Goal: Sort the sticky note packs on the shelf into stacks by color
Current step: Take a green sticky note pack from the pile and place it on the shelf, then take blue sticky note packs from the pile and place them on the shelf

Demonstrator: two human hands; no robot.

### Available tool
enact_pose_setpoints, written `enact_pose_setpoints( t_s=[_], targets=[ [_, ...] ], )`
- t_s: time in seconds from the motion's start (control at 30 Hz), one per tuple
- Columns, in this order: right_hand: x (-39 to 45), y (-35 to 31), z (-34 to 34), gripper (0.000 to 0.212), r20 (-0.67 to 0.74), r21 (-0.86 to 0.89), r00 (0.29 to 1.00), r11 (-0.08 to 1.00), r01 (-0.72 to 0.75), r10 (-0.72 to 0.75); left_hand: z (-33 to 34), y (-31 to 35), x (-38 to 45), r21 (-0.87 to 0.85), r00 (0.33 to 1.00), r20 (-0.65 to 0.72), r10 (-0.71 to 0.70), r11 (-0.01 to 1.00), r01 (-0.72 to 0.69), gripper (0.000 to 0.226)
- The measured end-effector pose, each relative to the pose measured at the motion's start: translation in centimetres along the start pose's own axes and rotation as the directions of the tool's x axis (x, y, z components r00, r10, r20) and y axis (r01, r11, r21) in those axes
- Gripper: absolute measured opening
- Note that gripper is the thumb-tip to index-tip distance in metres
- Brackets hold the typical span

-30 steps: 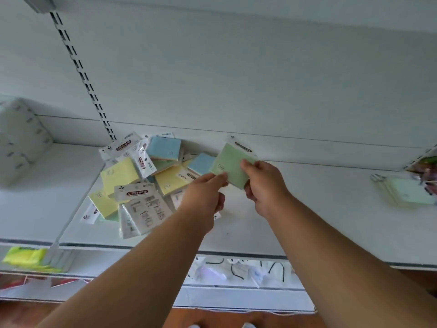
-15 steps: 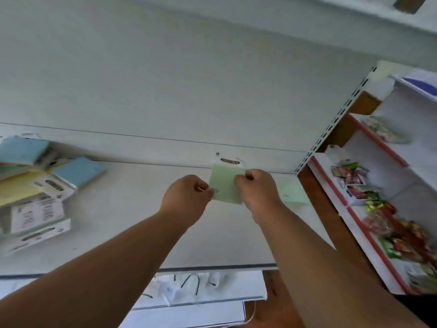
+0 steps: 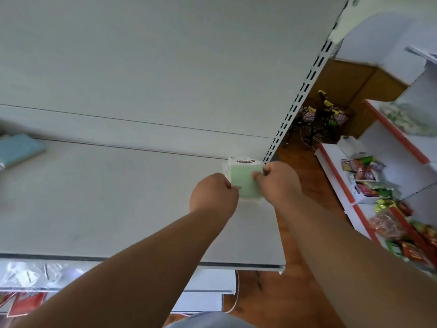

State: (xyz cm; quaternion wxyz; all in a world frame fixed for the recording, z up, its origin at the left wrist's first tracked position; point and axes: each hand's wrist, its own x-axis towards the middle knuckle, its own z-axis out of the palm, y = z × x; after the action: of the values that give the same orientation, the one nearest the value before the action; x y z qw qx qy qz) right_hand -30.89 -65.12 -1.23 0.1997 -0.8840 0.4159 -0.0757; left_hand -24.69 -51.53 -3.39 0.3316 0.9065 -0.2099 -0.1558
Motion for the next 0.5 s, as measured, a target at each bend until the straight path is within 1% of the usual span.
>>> enact_pose_setpoints(
  t_s=[0.07, 0.17, 0.27, 0.37, 0.5],
  targets=[
    [0.2, 0.1, 0.1, 0.026, -0.002, -0.03, 1.0, 0.999, 0.018, -0.018, 0.3, 0.0, 0.2, -0.002, 0.999, -0.038, -0.015, 1.0, 0.015, 0.01],
    [0.1, 0.0, 0.6, 0.032, -0.068, -0.071, 0.998, 0.997, 0.013, -0.017, 0.4, 0.1, 0.3, -0.006, 0.999, -0.046, -0.023, 1.0, 0.022, 0.012],
    [-0.9, -0.5, 0.7, 0.025, -0.127, -0.095, 0.989, 0.993, 0.069, -0.081, -0.1, -0.2, -0.4, -0.031, 0.998, -0.064, -0.015, 0.999, 0.013, 0.013],
    [-2.4, -2.5, 1.0, 0.02, -0.157, -0.048, 0.977, 0.99, 0.136, -0.142, -1.5, -1.7, -1.2, -0.054, 0.993, -0.114, -0.018, 0.998, 0.012, 0.011],
    [-4.7, -7.0, 3.0, 0.024, -0.123, 0.037, 0.964, 0.97, 0.242, -0.236, -5.1, -5.4, -2.3, -0.086, 0.986, -0.16, -0.037, 0.996, 0.023, 0.013]
  ],
)
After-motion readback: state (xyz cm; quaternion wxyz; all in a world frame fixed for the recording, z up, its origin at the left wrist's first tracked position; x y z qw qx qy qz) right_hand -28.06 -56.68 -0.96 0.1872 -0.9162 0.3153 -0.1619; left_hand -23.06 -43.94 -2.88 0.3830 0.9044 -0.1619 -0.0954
